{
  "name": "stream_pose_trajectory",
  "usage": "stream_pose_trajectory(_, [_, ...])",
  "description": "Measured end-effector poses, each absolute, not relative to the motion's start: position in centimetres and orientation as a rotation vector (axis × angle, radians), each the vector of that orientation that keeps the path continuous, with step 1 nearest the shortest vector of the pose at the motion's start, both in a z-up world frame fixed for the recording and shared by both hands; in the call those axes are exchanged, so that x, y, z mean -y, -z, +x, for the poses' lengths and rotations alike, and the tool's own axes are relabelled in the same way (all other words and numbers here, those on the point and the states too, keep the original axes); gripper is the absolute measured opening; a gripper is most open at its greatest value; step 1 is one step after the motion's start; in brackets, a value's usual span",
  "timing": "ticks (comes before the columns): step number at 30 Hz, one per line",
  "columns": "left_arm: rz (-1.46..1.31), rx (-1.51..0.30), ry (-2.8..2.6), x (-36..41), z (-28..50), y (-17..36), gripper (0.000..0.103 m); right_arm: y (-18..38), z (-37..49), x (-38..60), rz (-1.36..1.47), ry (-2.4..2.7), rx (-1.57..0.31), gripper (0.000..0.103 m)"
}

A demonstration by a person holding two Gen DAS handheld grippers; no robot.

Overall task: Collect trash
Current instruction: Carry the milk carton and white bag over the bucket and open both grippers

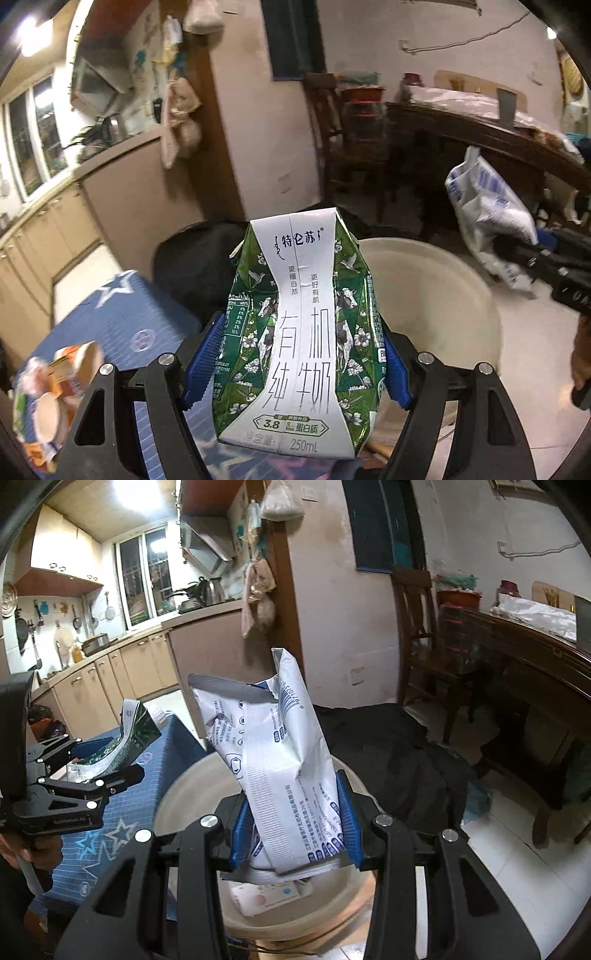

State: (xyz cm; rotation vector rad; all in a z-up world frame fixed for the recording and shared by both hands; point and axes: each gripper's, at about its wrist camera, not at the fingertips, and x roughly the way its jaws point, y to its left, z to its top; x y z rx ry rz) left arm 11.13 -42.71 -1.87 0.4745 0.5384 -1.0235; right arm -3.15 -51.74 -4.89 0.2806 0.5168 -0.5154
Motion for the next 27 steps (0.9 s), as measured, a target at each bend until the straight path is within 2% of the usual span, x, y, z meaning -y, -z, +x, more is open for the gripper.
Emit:
stream_pose_trajectory(10, [0.483, -0.611, 1.162, 48.9, 11.0, 2.7, 0.076, 5.9, -2.7, 54.3, 0.36, 0.519, -0.576, 0.039])
stream_pose_trajectory(17, [0.513, -0.641, 1.176, 50.1, 11.0, 4.1, 0.077, 7.8, -1.4, 55.5, 0.427, 0.465, -0.637, 0.04])
stream_pose_trajectory(21, [0.548, -0.647, 1.166, 51.0, 11.1, 5.2, 0.077, 8.4, -0.8, 55.6, 0.424, 0.459, -0.667, 0.052])
stream_pose_trajectory(22, [0.545, -0.652, 1.16, 51.1, 11.3, 5.3, 0.077, 8.4, -0.8, 55.6, 0.414, 0.462, -0.668, 0.053])
stream_pose_trajectory(23, [0.535, -0.653, 1.155, 51.1, 11.5, 5.3, 0.08, 8.3, -0.7, 55.6, 0.409, 0.465, -0.668, 0.054])
stream_pose_trajectory(25, [0.515, -0.636, 1.15, 51.0, 11.8, 4.9, 0.086, 8.1, -1.0, 55.6, 0.405, 0.466, -0.653, 0.064])
stream_pose_trajectory(27, [0.504, -0.631, 1.146, 50.9, 12.0, 4.6, 0.086, 8.0, -1.2, 55.6, 0.399, 0.47, -0.65, 0.064])
